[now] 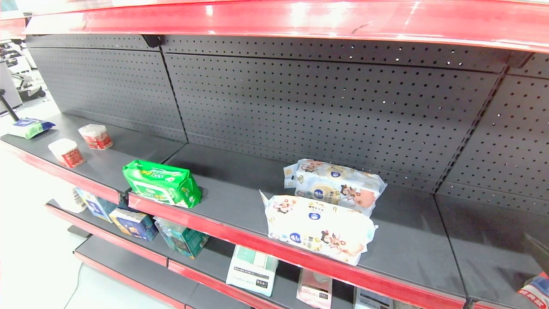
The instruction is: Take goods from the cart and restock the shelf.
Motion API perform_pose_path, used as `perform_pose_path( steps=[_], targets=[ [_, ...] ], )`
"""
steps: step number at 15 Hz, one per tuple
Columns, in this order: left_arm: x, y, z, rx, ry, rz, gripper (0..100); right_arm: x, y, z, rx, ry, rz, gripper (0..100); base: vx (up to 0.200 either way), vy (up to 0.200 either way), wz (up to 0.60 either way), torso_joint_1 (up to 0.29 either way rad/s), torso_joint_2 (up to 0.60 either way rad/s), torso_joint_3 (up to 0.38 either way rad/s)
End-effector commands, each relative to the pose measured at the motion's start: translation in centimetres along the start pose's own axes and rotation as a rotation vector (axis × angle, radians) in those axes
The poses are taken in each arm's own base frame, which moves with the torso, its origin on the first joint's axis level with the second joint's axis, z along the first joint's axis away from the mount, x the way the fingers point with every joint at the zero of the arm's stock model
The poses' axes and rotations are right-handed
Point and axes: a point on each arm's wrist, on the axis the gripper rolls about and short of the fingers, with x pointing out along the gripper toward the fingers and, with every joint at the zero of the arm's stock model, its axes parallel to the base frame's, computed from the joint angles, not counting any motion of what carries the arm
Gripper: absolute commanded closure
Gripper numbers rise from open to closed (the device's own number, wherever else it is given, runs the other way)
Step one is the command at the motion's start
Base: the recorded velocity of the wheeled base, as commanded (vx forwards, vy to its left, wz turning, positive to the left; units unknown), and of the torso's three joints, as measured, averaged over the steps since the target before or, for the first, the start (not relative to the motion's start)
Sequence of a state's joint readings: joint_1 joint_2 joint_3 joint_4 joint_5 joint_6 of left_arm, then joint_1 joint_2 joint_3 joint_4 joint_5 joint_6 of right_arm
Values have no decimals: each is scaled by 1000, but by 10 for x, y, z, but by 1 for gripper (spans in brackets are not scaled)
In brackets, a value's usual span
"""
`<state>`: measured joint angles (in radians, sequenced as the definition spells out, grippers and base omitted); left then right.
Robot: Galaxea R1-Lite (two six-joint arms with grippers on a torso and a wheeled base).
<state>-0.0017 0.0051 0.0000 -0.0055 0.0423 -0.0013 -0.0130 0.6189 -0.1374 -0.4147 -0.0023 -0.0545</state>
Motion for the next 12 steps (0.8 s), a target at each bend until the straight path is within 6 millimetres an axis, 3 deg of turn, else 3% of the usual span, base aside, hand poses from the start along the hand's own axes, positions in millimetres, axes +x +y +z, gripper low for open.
perform_pose_path(
  steps=[1,3,5,6,12],
  targets=[
    [0,0,0,0,-1,1,0,-54,1,-43,-14,-113,28,0,0,0,0,0,0,0],
    [0,0,0,0,-1,1,0,-66,1,-60,-14,-72,37,0,0,0,0,0,0,0],
    [0,0,0,0,-1,1,0,-65,2,-62,-11,-65,38,0,0,0,0,0,0,0],
    [0,0,0,0,-1,1,0,-60,3,-74,-14,-29,40,0,0,0,0,0,0,0],
    [0,0,0,0,-1,1,0,-60,4,-80,26,5,83,0,0,0,0,0,0,0]
  ],
)
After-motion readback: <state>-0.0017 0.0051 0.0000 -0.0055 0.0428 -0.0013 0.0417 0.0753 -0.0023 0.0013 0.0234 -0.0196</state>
